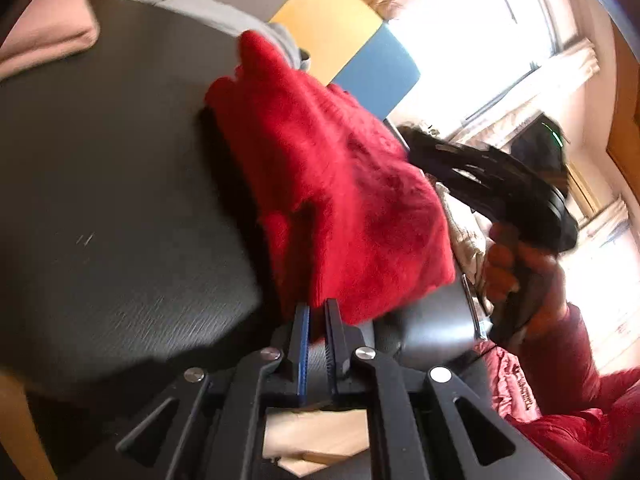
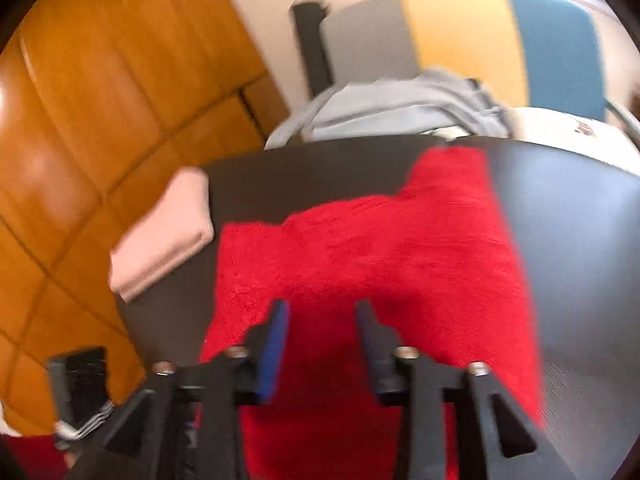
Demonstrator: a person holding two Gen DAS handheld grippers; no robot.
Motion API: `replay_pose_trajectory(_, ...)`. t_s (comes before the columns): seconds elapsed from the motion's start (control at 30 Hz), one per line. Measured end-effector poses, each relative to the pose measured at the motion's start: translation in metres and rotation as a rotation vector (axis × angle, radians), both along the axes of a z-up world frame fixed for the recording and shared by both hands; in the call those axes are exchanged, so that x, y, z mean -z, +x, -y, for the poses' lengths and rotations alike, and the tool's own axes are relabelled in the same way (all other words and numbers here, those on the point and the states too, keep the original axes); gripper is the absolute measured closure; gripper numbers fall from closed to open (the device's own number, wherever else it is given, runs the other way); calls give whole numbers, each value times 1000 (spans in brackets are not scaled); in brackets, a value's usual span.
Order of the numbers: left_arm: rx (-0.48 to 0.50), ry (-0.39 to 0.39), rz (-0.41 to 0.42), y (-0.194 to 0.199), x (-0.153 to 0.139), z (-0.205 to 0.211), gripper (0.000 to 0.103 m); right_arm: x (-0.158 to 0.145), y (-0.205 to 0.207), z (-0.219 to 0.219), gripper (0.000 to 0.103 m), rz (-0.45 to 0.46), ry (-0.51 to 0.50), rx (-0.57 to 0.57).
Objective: Fold clothes
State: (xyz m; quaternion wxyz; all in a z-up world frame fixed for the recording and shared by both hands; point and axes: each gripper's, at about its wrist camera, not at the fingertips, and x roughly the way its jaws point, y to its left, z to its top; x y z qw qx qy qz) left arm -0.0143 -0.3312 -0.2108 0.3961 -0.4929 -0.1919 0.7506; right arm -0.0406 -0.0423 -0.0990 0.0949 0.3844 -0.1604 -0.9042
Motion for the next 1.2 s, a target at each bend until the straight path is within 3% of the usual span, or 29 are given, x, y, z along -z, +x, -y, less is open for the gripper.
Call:
replay_pose_trajectory(0.1,-35,33,33,-6,2,6,95,-2,38,-14,60,28,12,10)
replay_pose_trajectory(0.2,-70,65,-24,-7,-16,6,95,4,80,-26,60,71,19,-5)
replay_pose_trajectory(0.27,-86,49,-77,-11,-31,-1,84,15,92,-28,60,115,7,14)
replay_pose_trajectory(0.33,-86,18,-109,-17,-40,-14,82,27,102,-31,60,156,-10,33)
replay_pose_trajectory(0.43,-49,-62,-77,-30,-33,-36,75,42,95,-40,60,167,-118,77)
replay_pose_trajectory(0.6,-14,-141,-75,-21,-26,-77,72,67,83,-53,60,186,-298,151)
replay_pose_trajectory(0.63,-11,-166,-100,-20,-27,-80,72,73,81,-56,62,189,-334,165)
replay_pose_trajectory(0.7,-6,-213,-139,-17,-29,-86,72,83,76,-62,96,197,-406,195)
replay_pose_trajectory(0.73,-3,-235,-150,-17,-30,-88,72,85,76,-64,96,195,-433,206)
replay_pose_trajectory(0.87,0,-240,-126,-20,-31,-88,72,49,99,-69,97,103,-381,206)
replay_pose_trajectory(0.93,24,-241,-116,-20,-30,-90,72,40,106,-69,98,126,-282,215)
replay_pose_trajectory(1.07,61,-293,-177,-15,-30,-89,71,84,102,-75,102,286,-189,268)
replay_pose_trajectory(1.17,71,-301,-191,-15,-32,-91,70,93,104,-82,102,257,-270,308)
replay_pose_trajectory(1.2,75,-289,-186,-15,-33,-88,70,90,101,-78,101,264,-241,294)
